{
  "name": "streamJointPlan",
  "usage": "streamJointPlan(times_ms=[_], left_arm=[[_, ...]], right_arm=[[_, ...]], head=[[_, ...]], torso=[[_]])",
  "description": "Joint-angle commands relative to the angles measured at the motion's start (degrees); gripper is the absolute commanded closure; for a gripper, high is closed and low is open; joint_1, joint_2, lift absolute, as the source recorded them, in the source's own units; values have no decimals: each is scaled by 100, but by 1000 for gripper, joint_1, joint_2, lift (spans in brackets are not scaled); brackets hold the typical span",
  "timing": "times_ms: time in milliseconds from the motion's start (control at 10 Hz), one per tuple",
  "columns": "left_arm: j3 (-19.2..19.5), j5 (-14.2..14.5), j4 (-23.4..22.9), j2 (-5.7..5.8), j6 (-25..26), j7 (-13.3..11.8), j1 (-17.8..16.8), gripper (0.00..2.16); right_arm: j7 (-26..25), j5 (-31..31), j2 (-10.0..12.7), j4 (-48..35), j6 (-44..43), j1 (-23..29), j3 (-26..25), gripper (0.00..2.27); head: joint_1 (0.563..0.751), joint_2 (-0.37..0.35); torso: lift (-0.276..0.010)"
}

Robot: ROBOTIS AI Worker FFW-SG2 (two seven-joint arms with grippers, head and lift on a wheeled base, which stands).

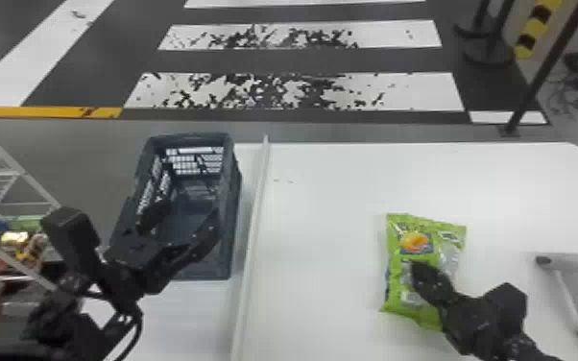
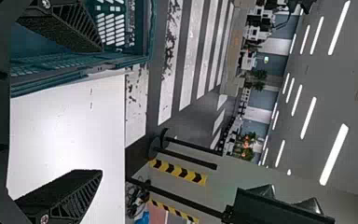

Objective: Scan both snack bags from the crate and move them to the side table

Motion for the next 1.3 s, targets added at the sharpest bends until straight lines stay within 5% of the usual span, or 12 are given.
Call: streamJointPlan(times_ms=[0,500,1200], left_arm=[[-24,-4,-4,0,0,0,0,66],[-94,-4,93,0,0,9,-52,66],[-103,-31,75,9,0,0,-35,66]], right_arm=[[203,65,-71,267,-98,-74,-73,2246],[1011,3,-212,557,-591,102,-539,2246],[1038,-137,-177,-735,95,392,-653,2246]], head=[[695,95],[695,50],[695,56]], torso=[[-29],[-29],[-29]])
